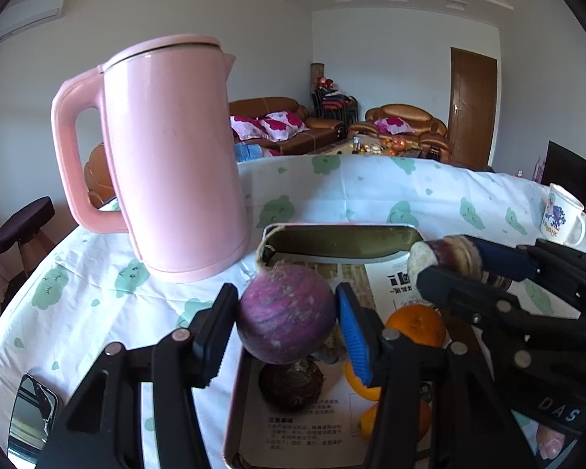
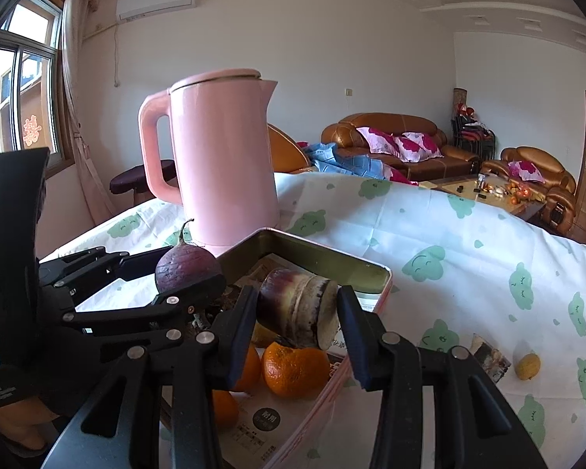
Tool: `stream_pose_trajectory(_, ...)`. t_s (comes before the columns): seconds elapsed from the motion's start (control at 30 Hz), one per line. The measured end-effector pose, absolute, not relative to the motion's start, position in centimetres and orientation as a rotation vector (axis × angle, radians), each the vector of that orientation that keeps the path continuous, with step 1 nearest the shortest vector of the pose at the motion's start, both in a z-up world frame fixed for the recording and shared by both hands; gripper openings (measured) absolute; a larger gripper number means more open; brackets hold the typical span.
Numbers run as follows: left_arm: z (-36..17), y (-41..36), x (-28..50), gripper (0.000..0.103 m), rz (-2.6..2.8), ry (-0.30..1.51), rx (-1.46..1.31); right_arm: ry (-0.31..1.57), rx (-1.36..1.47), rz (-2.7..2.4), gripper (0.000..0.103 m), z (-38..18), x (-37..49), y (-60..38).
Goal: Organize fruits
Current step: 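Lower the held turnip and cylinder over the inside of the tin box, then open both tools to drop the turnip and cylinder into the tin box, then grasp the dark cylinder piece with the left tool while the right tool grasps the small yellow fruit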
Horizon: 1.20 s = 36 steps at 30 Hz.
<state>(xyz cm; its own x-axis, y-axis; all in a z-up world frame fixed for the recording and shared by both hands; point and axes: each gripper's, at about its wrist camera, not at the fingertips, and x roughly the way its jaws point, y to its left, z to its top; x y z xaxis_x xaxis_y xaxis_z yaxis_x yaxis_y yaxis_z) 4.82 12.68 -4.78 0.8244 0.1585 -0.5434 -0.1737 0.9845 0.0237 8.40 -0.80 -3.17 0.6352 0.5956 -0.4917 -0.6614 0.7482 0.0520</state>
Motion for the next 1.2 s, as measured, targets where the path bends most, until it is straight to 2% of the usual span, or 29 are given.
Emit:
stream_pose_trajectory(0.57,-5.2,13.1,5.2,0.055,0.162,0.611,-0.041,0.583,-0.111,0.739,0.045,-4.6,10.2,-0.7)
stream_pose_trajectory(0.67,-5.0,13.3,5.0,0.062,0.182,0.603,-0.054,0.57,-0.11,0.717,0.052,-4.5,10.4,-1.0)
stream_pose_trajectory(0.73,-4.5,13.4,4.6,0.075,0.21,0.575,-0.059,0.565,-0.083,0.722,0.06,-4.2,10.6,-1.5)
stream_pose_trajectory(0.83,-3.4,13.7,4.0,0.087,0.229,0.533,-0.079,0.552,-0.053,0.719,0.063,-3.6,10.5,-2.3)
stream_pose_trajectory(0.9,-2.8,13.5,3.8,0.092,0.226,0.516,-0.088,0.544,-0.067,0.706,0.063,-3.0,10.1,-2.9)
stream_pose_trajectory(1.2,-0.6,7.3,5.2,0.099,0.097,0.484,-0.044,0.57,-0.075,0.4,0.063,-2.1,12.6,-13.0)
